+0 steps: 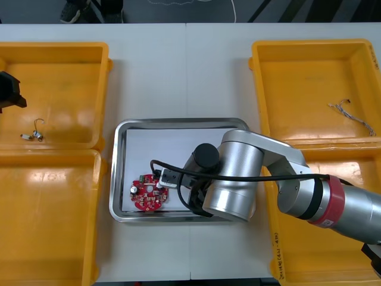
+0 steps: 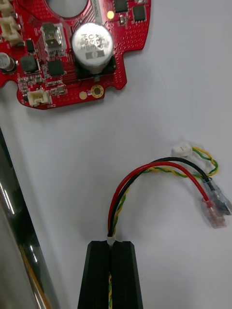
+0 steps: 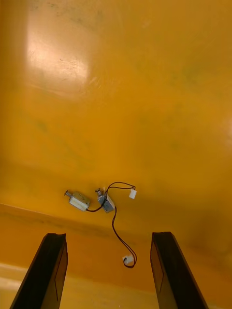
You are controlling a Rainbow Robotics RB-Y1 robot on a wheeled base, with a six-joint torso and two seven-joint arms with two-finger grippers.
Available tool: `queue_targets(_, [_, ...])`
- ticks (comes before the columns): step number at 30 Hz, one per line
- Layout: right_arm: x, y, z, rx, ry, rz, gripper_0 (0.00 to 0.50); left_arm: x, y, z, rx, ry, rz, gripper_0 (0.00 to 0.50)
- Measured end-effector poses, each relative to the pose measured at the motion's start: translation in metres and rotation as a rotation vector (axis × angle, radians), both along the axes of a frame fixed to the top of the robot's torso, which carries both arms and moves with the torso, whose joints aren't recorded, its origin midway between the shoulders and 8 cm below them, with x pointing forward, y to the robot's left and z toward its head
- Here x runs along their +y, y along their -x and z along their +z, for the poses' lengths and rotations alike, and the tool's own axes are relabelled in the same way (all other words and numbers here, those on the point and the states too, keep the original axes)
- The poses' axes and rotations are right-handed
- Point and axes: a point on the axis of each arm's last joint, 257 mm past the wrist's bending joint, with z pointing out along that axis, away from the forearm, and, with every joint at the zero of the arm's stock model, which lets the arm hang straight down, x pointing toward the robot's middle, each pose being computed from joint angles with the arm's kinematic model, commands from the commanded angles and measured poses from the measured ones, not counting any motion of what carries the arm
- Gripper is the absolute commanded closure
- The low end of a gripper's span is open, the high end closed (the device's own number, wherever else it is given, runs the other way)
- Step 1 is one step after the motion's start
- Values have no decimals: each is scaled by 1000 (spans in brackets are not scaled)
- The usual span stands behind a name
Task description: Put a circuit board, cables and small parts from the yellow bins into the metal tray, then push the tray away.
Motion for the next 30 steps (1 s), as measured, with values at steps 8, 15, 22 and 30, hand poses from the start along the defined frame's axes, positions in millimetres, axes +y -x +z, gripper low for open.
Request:
queue_targets(8, [2, 4, -4, 3, 2, 13, 500, 13, -5, -22, 16, 20, 43, 0])
queue_targets(15, [4, -3, -1, -26, -4, 14, 206, 19, -3, -36, 41, 22, 61, 0])
queue_targets(22, [4, -6, 2, -36, -4, 16, 93, 31, 2, -49, 74, 39, 100, 2])
queue_targets(30, [2, -7, 8, -24, 17, 14, 90, 36, 4, -57, 88, 49, 120, 7])
